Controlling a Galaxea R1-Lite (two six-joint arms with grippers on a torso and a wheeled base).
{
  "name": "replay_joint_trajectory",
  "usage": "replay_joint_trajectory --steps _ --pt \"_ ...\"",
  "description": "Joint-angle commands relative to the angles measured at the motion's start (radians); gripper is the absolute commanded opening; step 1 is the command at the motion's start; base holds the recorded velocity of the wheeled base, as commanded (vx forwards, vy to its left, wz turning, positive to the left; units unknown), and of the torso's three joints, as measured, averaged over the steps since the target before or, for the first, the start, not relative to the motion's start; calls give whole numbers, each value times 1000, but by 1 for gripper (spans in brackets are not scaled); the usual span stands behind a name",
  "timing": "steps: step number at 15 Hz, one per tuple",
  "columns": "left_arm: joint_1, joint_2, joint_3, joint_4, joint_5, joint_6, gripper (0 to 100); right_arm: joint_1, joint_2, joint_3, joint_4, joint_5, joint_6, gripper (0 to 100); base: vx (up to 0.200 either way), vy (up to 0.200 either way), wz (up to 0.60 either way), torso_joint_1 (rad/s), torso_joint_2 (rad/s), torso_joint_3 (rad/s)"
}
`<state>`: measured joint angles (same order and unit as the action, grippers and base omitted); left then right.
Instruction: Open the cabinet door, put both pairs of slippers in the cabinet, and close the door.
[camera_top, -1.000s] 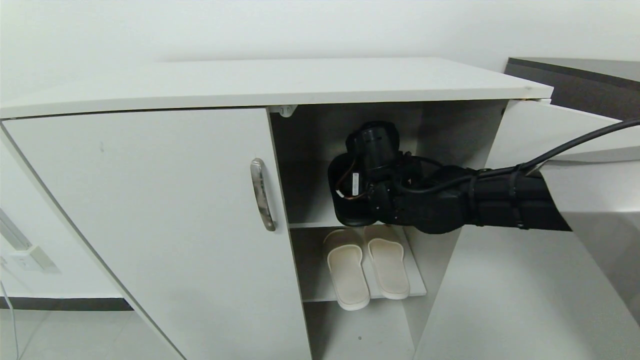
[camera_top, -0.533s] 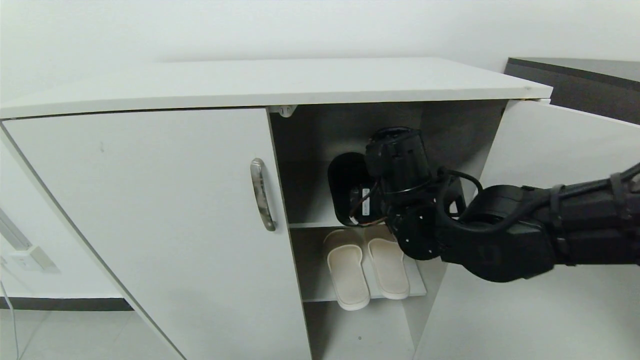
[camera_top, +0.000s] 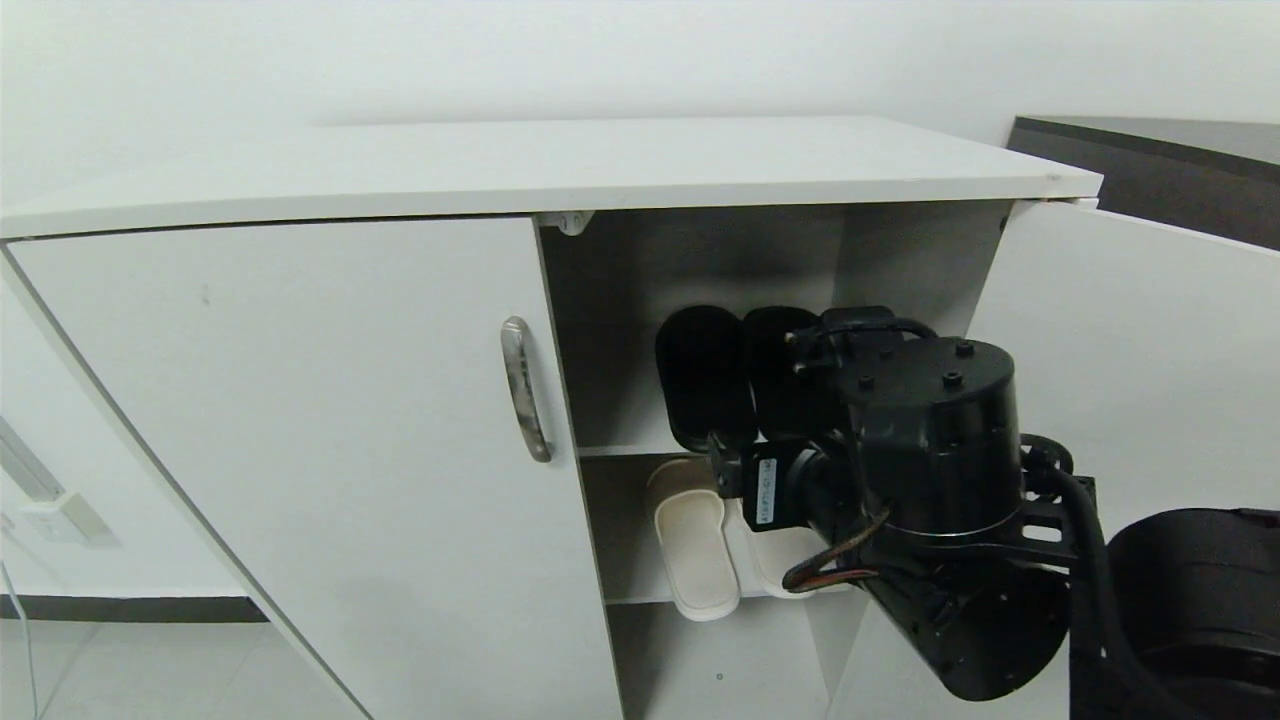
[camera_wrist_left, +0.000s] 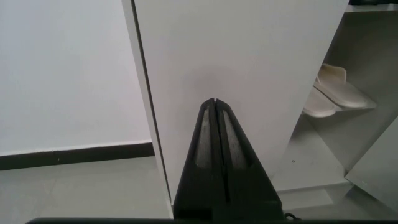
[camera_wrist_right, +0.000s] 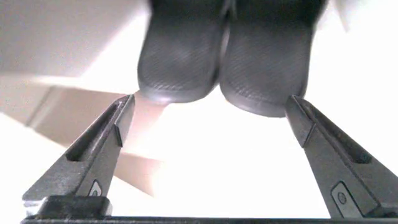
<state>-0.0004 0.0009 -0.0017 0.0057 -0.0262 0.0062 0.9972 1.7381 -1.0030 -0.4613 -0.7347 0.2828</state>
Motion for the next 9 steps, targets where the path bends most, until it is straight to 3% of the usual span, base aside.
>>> replay_joint_trajectory --steps 1,9 --pt "0 1 0 0 0 0 0 6 -20 15 0 1 -1 0 0 0 0 0 0 0" --pt "0 1 0 0 0 1 0 20 3 14 0 3 -1 0 0 0 0 0 0 0"
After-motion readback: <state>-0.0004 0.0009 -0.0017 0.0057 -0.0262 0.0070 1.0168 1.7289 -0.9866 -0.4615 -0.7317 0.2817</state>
